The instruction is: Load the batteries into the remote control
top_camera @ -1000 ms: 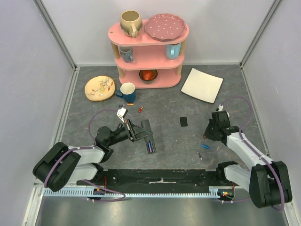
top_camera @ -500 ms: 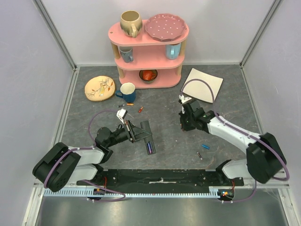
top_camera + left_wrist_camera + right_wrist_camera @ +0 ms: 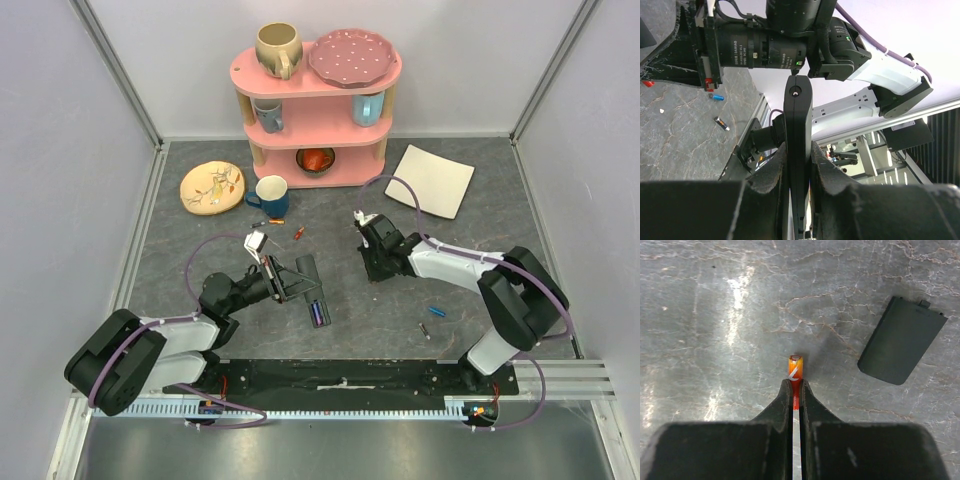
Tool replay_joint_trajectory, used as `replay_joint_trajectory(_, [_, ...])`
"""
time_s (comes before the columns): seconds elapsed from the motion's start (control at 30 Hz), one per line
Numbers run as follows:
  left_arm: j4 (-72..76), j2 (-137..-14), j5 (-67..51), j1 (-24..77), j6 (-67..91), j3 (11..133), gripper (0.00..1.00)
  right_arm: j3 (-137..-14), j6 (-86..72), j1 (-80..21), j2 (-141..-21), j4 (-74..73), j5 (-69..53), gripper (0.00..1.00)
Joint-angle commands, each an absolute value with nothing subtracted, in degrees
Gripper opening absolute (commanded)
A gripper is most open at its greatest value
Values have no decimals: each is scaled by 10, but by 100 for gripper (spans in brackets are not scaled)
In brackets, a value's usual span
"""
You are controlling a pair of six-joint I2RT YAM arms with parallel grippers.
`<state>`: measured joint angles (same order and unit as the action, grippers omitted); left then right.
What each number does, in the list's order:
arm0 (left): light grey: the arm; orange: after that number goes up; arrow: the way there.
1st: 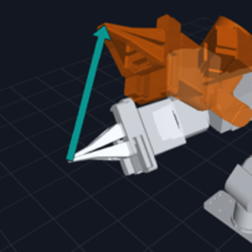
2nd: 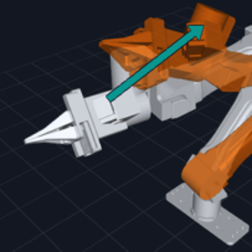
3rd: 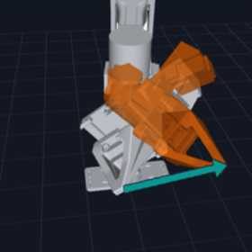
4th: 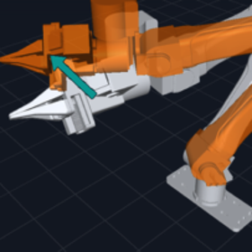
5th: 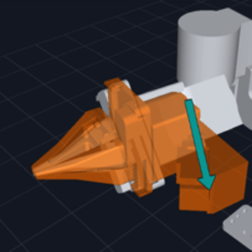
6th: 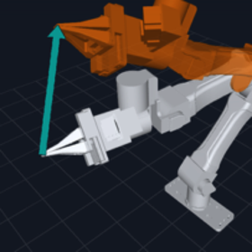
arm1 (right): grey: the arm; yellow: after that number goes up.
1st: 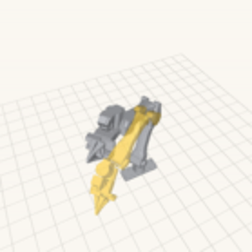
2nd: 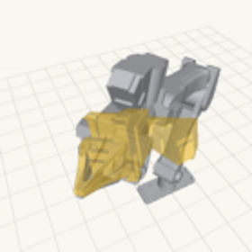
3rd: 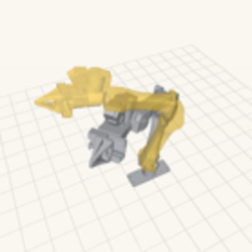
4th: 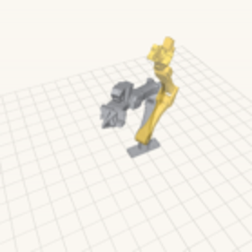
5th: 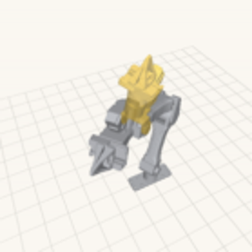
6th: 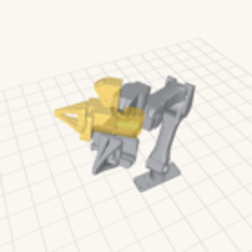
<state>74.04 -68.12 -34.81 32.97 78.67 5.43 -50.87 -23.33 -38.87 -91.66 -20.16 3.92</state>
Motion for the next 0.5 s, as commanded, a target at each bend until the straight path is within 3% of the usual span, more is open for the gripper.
replay_joint_trajectory(0.0, [871,-671,-341,328,767,54,2,-531,-226,-391,-936,-180,70,0])
replay_joint_trajectory(0.13, [868,-672,-341,328,766,55,2,-539,-223,-391,-960,-187,79,0])
replay_joint_trajectory(0.47, [866,-673,-341,328,765,54,2,-561,-225,-392,-957,-221,83,37])
